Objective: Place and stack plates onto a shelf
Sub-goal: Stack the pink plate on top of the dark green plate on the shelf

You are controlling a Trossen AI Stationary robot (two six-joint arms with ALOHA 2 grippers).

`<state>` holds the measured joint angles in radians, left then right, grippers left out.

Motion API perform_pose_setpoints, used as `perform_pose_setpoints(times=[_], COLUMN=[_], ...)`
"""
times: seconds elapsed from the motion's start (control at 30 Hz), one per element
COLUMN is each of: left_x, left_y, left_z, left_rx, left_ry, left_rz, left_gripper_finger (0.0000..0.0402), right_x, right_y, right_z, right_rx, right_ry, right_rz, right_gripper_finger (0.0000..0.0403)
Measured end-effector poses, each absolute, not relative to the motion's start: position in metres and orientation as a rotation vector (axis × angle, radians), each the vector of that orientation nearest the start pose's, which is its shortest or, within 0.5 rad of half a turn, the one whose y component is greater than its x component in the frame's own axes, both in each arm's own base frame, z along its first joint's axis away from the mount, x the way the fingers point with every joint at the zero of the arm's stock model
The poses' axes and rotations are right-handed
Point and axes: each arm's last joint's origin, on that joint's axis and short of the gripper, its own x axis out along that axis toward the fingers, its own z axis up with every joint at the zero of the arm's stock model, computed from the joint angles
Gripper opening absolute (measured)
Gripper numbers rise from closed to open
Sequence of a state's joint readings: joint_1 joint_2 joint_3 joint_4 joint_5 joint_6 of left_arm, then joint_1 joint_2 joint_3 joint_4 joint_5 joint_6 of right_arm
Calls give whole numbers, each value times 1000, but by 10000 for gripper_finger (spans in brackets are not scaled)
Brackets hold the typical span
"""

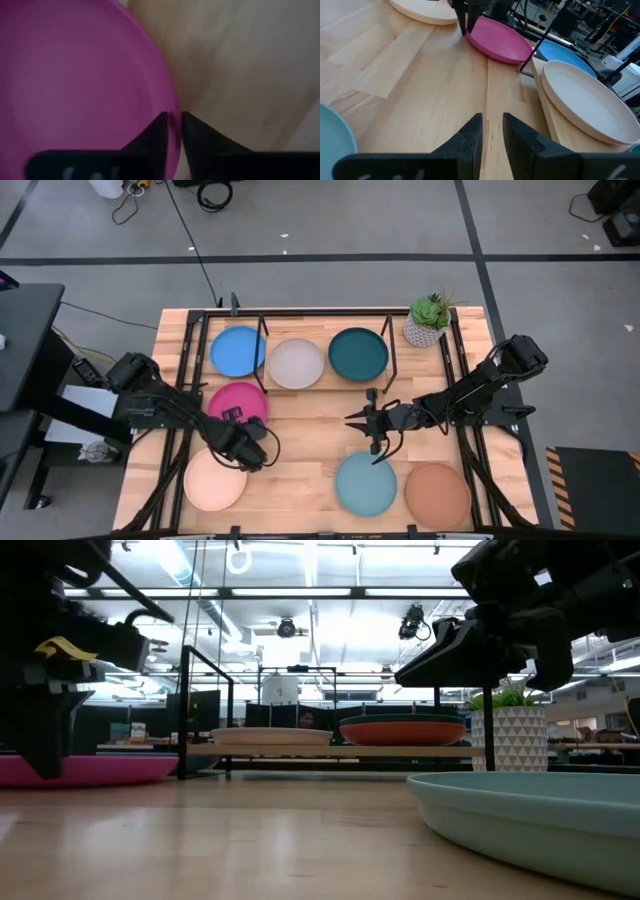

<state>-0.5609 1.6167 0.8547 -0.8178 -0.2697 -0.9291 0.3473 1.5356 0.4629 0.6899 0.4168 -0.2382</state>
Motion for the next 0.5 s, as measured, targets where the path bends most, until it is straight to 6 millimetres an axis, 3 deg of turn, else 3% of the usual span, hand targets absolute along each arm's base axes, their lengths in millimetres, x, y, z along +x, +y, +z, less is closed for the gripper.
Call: perform_pose_setpoints(times=[0.1, 0.23, 0.5], left_x=[218, 225, 253], left_y=[-122, -122, -127], left_z=[147, 154, 206], left_rx=[-143, -142, -216], left_ry=[1408, 1428, 1442], left_rz=[411, 372, 142], left_gripper_finger=[15, 19, 19], right_x=[256, 256, 256], right_y=[80, 80, 80], right_z=[146, 146, 146], right_rx=[-379, -379, -378], right_ry=[363, 363, 362], right_rz=[-26, -26, -26], right_gripper_finger=[81, 81, 81])
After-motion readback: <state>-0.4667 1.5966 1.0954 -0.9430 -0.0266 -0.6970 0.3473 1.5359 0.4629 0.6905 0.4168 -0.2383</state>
